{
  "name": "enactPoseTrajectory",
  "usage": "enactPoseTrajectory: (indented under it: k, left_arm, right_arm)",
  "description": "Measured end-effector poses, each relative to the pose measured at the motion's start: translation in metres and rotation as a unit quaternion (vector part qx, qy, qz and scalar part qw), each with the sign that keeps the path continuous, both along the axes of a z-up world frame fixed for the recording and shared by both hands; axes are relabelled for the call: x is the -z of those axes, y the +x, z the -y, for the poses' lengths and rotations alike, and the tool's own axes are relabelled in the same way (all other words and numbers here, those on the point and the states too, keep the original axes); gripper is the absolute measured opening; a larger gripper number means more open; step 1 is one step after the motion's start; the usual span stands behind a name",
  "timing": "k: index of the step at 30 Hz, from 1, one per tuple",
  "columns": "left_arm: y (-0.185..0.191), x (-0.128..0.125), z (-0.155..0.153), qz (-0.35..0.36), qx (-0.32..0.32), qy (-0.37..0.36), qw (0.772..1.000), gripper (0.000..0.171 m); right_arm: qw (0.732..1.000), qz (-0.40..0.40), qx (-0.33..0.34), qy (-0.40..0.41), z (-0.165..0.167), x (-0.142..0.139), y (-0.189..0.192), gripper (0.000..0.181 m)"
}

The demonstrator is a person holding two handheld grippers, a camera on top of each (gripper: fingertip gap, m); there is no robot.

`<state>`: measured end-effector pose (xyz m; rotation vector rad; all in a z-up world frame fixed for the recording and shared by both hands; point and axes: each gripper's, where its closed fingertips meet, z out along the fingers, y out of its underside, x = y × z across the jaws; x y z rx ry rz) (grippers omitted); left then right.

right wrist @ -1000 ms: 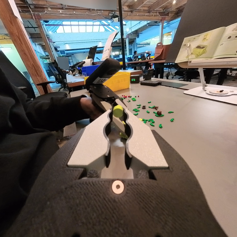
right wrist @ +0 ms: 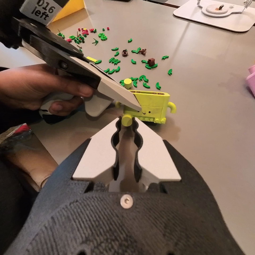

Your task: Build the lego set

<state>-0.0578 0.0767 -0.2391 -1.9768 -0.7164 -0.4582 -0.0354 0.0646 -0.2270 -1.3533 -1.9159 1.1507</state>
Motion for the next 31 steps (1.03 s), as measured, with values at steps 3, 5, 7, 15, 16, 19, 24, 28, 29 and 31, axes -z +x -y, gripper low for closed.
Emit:
enactPoseTrajectory:
  k: [3, 5, 7, 15, 16, 19, 24, 28, 29, 31]
  left_arm:
    - [-0.001, 0.0001, 0.0001, 0.001, -0.004, 0.001, 1.0, 0.039]
    - [-0.0012, 0.0, 0.0004, 0.008, -0.003, 0.003, 1.0, 0.04]
    - [-0.0015, -0.0001, 0.0008, 0.019, 0.0, 0.005, 1.0, 0.039]
    - [-0.0021, 0.0, 0.0006, 0.019, -0.001, 0.005, 1.0, 0.04]
    - [-0.0022, -0.0001, 0.0006, 0.019, -0.001, 0.005, 1.0, 0.039]
    - [-0.0022, -0.0001, 0.0006, 0.022, -0.001, 0.006, 1.0, 0.04]
    - [-0.003, -0.0001, 0.0007, 0.023, -0.003, 0.006, 1.0, 0.04]
    - [-0.0033, 0.0, 0.0005, 0.018, -0.006, 0.006, 1.0, 0.04]
    - [-0.0037, -0.0002, 0.0005, 0.018, -0.008, 0.006, 1.0, 0.04]
    - [-0.0037, -0.0004, 0.0003, 0.018, -0.009, 0.008, 1.0, 0.04]
  right_arm:
    - [1.0, -0.005, 0.014, 0.001, -0.0004, -0.0013, -0.0021, 0.014]
    - [1.0, -0.007, 0.024, -0.01, -0.0007, -0.003, -0.0036, 0.014]
    - [0.999, 0.0, 0.032, -0.04, -0.0008, -0.0041, -0.0046, 0.014]
    - [0.987, 0.037, 0.068, -0.143, -0.003, -0.0039, -0.0051, 0.014]
    - [0.984, 0.043, 0.072, -0.154, -0.0029, -0.0036, -0.0048, 0.014]
    - [0.977, 0.051, 0.084, -0.192, -0.0031, -0.0037, -0.0047, 0.014]
    - [0.97, 0.058, 0.096, -0.217, -0.0034, -0.0036, -0.0054, 0.014]
    - [0.982, 0.051, 0.096, -0.153, -0.0023, -0.0027, -0.005, 0.014]
    - [0.985, 0.052, 0.095, -0.137, -0.0015, -0.0021, -0.0046, 0.014]
    - [0.988, 0.054, 0.096, -0.106, -0.0014, -0.0012, -0.0039, 0.014]
